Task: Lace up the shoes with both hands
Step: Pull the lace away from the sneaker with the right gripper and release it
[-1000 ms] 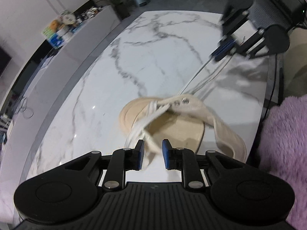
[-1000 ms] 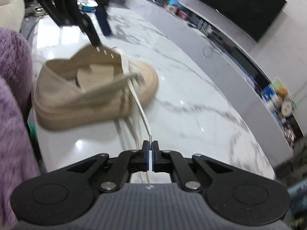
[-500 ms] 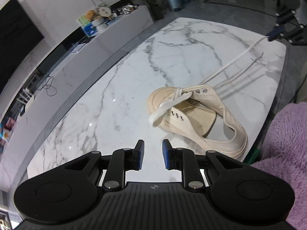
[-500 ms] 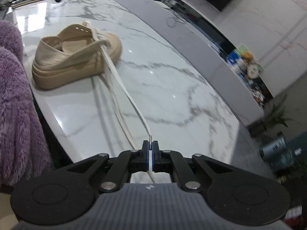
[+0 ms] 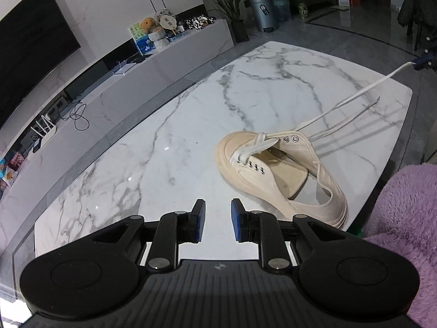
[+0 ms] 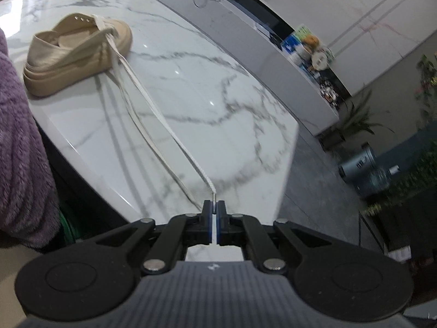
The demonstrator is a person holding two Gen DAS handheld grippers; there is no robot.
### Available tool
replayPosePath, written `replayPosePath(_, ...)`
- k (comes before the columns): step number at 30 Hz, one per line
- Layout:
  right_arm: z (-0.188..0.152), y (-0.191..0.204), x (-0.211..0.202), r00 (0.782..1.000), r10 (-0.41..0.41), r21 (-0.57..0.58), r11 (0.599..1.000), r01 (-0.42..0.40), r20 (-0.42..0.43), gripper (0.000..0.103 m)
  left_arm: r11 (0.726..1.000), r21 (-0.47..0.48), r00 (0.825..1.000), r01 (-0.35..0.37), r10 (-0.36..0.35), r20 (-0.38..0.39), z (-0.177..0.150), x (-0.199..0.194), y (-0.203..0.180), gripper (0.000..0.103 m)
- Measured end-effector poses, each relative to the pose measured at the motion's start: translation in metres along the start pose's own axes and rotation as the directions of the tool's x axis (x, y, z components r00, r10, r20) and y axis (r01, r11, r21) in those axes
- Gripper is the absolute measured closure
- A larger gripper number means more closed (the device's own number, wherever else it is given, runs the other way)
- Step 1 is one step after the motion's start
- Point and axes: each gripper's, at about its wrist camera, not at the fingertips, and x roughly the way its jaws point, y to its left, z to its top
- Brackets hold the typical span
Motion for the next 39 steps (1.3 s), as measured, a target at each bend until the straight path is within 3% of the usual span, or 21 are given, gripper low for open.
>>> replayPosePath(9, -0.021, -0.015, 0.006, 0.996, -0.036, 0.053, 0.998, 0.041, -0.086, 0.1, 1.0, -0.02, 1.0, 0.002, -0.002, 0.002, -0.002, 0.005, 0.004, 0.085)
replayPosePath(21, -0.015, 0.009, 0.062, 0.989, 0.106, 0.111, 0.989, -0.095, -0.101, 0.1, 1.0, 0.004, 1.0, 0.031, -0.031, 0.001, 0.006, 0.028, -0.002, 0.085)
replayPosePath(27, -0.008, 0.013, 0.095, 0.975, 0.174, 0.137, 0.978, -0.155, -0.138, 0.1, 0.999, 0.002, 0.999, 0.05, -0.05, -0.003, 0.01, 0.042, -0.003, 0.085)
replayPosePath(31, -0.008, 0.011, 0.115, 0.967, 0.197, 0.167, 0.971, -0.17, -0.162, 0.098, 0.998, 0.007, 0.998, 0.057, -0.057, -0.006, 0.012, 0.05, -0.005, 0.084)
replayPosePath(39, -0.012, -0.017, 0.133, 0.955, 0.236, 0.345, 0.924, -0.164, -0.18, 0.096, 0.998, 0.004, 0.998, 0.055, -0.055, 0.008, 0.018, 0.061, -0.006, 0.084)
